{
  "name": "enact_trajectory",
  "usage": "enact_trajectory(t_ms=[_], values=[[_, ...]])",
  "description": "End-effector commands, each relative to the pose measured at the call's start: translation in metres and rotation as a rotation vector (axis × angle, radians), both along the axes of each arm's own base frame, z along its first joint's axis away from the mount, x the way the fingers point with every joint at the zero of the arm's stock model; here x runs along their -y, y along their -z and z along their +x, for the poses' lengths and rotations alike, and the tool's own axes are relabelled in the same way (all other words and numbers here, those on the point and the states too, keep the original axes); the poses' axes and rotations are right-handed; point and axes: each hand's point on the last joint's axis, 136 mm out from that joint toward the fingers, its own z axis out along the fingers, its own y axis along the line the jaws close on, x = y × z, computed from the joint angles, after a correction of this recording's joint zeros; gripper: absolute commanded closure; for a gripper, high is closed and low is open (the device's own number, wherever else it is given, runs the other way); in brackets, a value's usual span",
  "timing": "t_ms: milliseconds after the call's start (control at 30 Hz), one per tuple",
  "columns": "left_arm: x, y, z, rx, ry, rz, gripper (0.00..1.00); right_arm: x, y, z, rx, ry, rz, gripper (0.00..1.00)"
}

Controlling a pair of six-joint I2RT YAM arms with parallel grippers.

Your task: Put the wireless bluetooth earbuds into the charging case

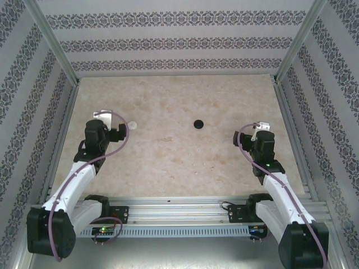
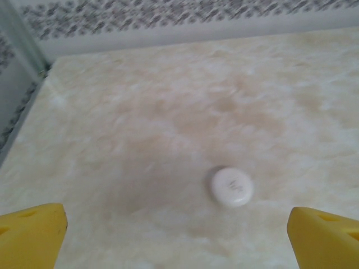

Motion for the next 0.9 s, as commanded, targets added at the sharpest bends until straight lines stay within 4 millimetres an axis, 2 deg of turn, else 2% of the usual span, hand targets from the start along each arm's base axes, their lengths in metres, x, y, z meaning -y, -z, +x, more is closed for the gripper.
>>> enact_trajectory(t_ms=[0, 100, 333, 367, 400, 467, 600, 767, 800, 833, 867], values=[[-0.017, 0.004, -0.005, 0.073, -0.069, 0.04, 0.0, 0.007, -0.006, 0.018, 0.083, 0.0, -0.063, 0.02], [-0.022, 0.022, -0.006, 0.078, -0.108, -0.015, 0.0, 0.008, 0.007, 0.027, 0.1, -0.001, -0.075, 0.02], [-0.006, 0.048, 0.013, 0.123, 0.001, -0.112, 0.0, 0.004, 0.018, 0.053, 0.117, -0.028, -0.066, 0.02], [-0.004, 0.049, 0.016, 0.14, 0.014, -0.117, 0.0, 0.003, 0.019, 0.056, 0.126, -0.039, -0.072, 0.02], [-0.004, 0.05, 0.019, 0.153, 0.018, -0.119, 0.0, 0.003, 0.008, 0.065, 0.161, -0.041, -0.076, 0.02], [-0.003, 0.052, 0.024, 0.189, 0.027, -0.121, 0.0, 0.004, 0.003, 0.072, 0.198, -0.042, -0.083, 0.02], [-0.001, 0.053, 0.037, 0.228, 0.053, -0.099, 0.0, 0.012, 0.005, 0.08, 0.238, -0.025, -0.09, 0.02], [0.004, 0.078, 0.043, 0.215, 0.089, -0.102, 0.0, 0.008, 0.017, 0.088, 0.258, -0.058, -0.073, 0.02], [0.002, 0.076, 0.044, 0.241, 0.083, -0.102, 0.0, 0.007, 0.017, 0.091, 0.277, -0.058, -0.07, 0.02], [-0.001, 0.077, 0.045, 0.225, 0.066, -0.104, 0.0, 0.006, 0.028, 0.085, 0.245, -0.064, -0.072, 0.02], [-0.004, 0.079, 0.048, 0.188, 0.046, -0.104, 0.0, 0.006, 0.031, 0.084, 0.214, -0.066, -0.077, 0.02]])
